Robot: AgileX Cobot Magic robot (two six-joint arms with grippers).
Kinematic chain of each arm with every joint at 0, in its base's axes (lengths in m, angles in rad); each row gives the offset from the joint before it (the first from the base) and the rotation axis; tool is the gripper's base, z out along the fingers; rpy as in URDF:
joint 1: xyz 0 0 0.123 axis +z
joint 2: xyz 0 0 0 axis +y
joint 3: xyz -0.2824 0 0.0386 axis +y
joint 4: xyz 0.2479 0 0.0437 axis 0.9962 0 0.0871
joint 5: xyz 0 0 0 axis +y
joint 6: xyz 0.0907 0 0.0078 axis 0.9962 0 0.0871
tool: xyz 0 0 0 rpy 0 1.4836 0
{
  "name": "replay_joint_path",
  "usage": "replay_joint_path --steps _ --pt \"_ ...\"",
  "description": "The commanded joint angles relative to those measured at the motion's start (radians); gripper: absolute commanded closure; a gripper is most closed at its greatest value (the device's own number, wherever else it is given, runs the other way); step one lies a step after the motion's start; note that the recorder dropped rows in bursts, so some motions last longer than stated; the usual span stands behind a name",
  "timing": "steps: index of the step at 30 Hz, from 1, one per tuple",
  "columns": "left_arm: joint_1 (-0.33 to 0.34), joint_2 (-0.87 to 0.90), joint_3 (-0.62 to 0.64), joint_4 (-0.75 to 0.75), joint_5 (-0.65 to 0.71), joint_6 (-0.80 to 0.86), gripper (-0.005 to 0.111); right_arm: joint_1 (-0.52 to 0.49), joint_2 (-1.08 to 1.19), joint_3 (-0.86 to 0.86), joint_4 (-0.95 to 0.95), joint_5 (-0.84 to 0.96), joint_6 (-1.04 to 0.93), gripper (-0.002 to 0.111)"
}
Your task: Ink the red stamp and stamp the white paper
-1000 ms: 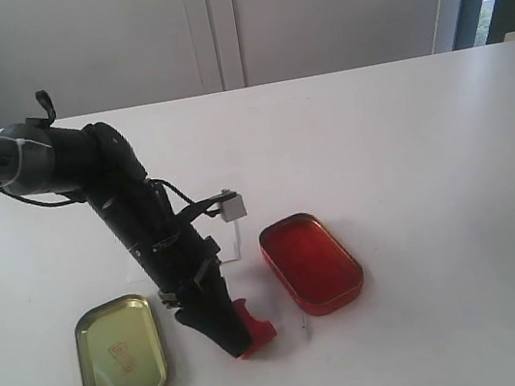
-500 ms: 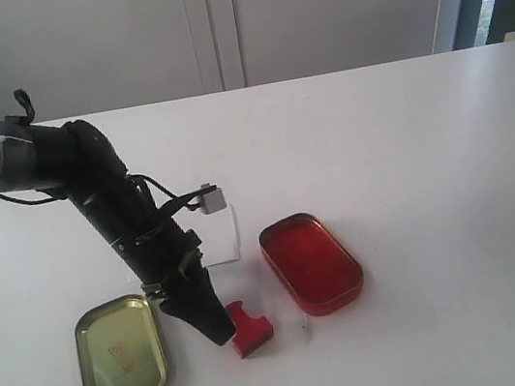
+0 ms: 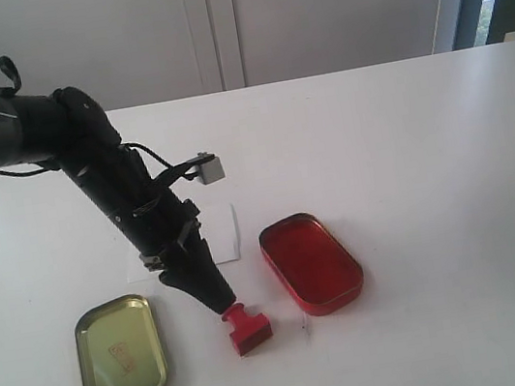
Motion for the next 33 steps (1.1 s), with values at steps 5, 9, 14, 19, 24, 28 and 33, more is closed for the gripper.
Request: replay_joint_path --steps 5,9,14,19,24,28,33 --pt "0.002 -0.012 -0.003 0.001 0.095 -0.009 0.063 -0.005 -0.006 0.002 0.0 -0.003 0.0 0.108" --pt "0.002 -0.012 -0.003 0.001 0.095 -0.009 0.085 -0.005 -0.006 0.002 0.0 -0.003 0.0 0.108" --pt "0.002 -0.012 -0.003 0.001 0.095 -0.009 0.107 -0.005 -0.006 0.002 0.0 -0.003 0.0 0.108" --pt "0.002 -0.012 -0.003 0.001 0.095 -0.009 0.107 -0.005 -0.006 0.002 0.0 -0.003 0.0 0.108" --pt "0.002 -0.012 -0.003 0.017 0.095 -0.027 0.107 -0.005 -0.006 0.002 0.0 -0.003 0.0 0.108" --pt "0.002 -0.014 -0.003 0.054 0.095 -0.092 0.107 -0.005 -0.006 0.002 0.0 -0.003 0.0 0.108" --pt "0.002 -0.014 -0.003 0.072 0.095 -0.169 0.107 -0.005 -0.006 0.002 0.0 -0.003 0.0 0.108"
